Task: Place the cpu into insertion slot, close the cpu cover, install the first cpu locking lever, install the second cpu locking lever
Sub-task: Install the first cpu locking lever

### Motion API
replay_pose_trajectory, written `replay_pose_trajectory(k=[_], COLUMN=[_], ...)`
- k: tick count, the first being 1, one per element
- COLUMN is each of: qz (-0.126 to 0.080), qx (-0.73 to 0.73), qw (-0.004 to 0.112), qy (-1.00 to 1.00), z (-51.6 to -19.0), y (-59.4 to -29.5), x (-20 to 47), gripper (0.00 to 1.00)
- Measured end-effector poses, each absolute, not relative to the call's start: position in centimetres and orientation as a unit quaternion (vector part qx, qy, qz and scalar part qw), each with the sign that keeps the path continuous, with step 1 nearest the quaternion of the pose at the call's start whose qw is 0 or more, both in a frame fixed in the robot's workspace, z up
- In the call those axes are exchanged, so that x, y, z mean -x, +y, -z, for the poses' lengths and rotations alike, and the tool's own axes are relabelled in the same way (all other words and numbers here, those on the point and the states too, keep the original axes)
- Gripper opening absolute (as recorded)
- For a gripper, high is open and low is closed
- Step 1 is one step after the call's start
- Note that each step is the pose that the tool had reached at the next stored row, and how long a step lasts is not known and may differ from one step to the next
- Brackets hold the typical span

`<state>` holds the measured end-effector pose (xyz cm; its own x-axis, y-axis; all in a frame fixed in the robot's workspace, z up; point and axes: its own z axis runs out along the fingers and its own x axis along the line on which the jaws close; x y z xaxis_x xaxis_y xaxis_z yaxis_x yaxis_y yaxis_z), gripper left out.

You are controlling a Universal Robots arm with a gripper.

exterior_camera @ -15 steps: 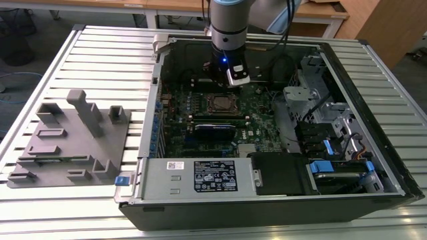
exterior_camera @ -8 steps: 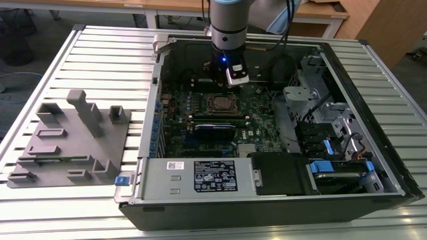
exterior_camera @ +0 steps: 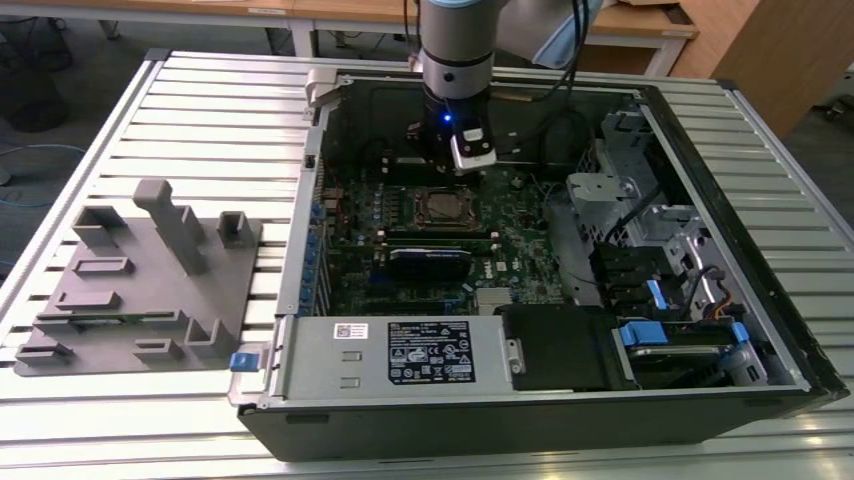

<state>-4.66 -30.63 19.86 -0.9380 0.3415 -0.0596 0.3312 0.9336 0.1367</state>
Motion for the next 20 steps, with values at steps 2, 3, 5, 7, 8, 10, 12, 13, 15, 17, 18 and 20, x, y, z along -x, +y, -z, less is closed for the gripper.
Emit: replay_pose_trajectory(k=[2,3,5,7,8,10,12,13,15,17,18,20], qz=[-0.062,-0.062,-0.062,-0.061,-0.06,-0.06,-0.06,-0.06,-0.057,-0.054,-0.053,-0.052], qx=[-0.175,-0.177,-0.181,-0.193,-0.195,-0.197,-0.198,-0.198,-0.2,-0.202,-0.203,-0.204], qw=[0.041,0.042,0.042,0.043,0.043,0.043,0.043,0.043,0.044,0.044,0.045,0.045], qy=[0.982,0.981,0.981,0.978,0.978,0.978,0.977,0.977,0.977,0.977,0.977,0.977], z=[-19.86,-19.87,-19.86,-19.86,-19.87,-19.87,-19.86,-19.85,-19.84,-19.8,-19.78,-19.72], y=[-30.62,-30.6,-30.6,-30.49,-30.46,-30.41,-30.41,-30.4,-30.39,-30.4,-30.4,-30.4], x=[4.66,4.66,4.66,4.65,4.65,4.65,4.64,4.64,4.64,4.63,4.63,4.62], gripper=[0.11,0.11,0.11,0.11,0.11,0.11,0.11,0.11,0.11,0.11,0.11,0.11])
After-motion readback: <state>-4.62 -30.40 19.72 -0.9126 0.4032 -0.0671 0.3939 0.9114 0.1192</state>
